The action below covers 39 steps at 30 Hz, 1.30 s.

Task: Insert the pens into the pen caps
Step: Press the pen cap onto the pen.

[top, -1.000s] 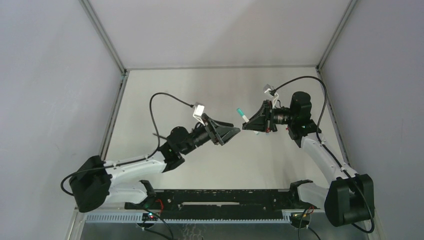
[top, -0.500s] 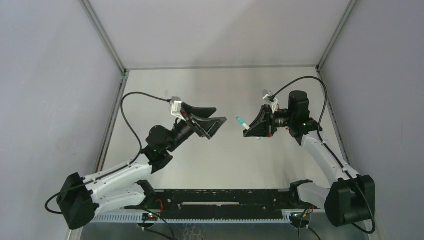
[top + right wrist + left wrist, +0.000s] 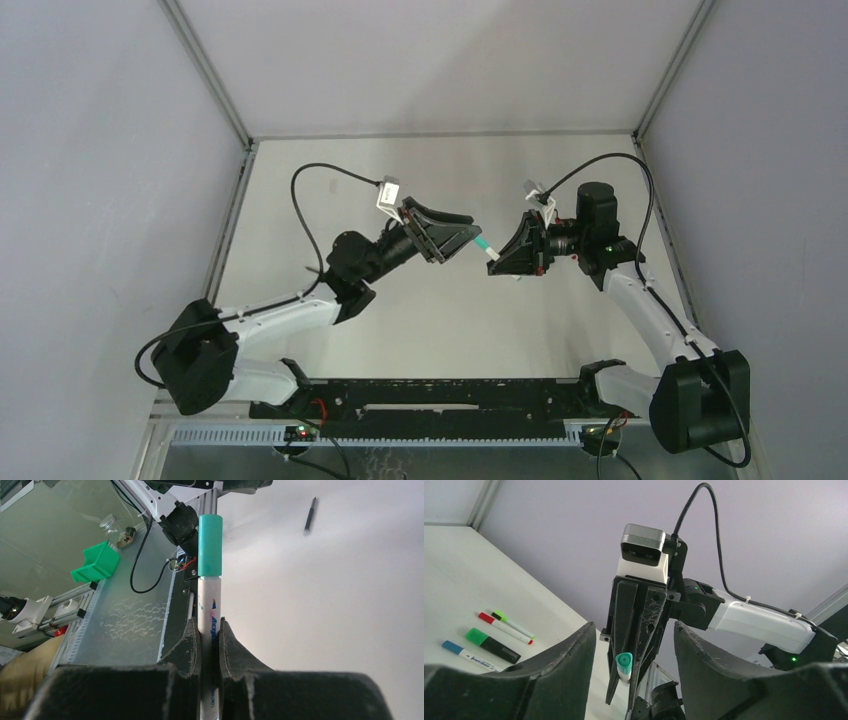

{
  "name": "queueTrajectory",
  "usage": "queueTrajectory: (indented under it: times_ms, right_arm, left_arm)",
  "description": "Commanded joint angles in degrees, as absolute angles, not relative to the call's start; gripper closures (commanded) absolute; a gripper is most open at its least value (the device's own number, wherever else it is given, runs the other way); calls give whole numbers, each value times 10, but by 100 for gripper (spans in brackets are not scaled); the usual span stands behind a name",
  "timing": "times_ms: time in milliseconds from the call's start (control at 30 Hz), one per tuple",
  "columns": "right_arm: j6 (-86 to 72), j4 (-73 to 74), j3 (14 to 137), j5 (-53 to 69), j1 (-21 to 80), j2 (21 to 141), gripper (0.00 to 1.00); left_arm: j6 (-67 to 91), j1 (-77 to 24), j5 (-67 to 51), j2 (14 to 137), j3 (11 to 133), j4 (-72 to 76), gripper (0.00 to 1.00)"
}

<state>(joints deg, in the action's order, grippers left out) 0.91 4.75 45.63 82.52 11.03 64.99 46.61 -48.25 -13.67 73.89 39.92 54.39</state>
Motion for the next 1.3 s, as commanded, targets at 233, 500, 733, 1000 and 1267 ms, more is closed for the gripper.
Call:
queueTrajectory:
  times_ms: [233, 500, 733, 1000, 1267]
  right_arm:
    - [8, 37, 479, 826, 117, 644, 100]
    - [3, 32, 479, 810, 117, 646, 100]
    - [-19, 23, 479, 802, 116, 648, 100]
    - [-28, 18, 479, 799, 115, 649, 100]
    - [-64, 5, 479, 751, 113, 646, 100]
  left_arm:
    - [497, -484, -155, 777, 434, 604, 43]
    - [500, -495, -159, 793, 443, 605, 48]
    - [509, -502, -162, 807, 444, 617, 56]
    - [518, -503, -165, 816, 444, 626, 77]
    - [519, -523, -149, 830, 437, 628, 100]
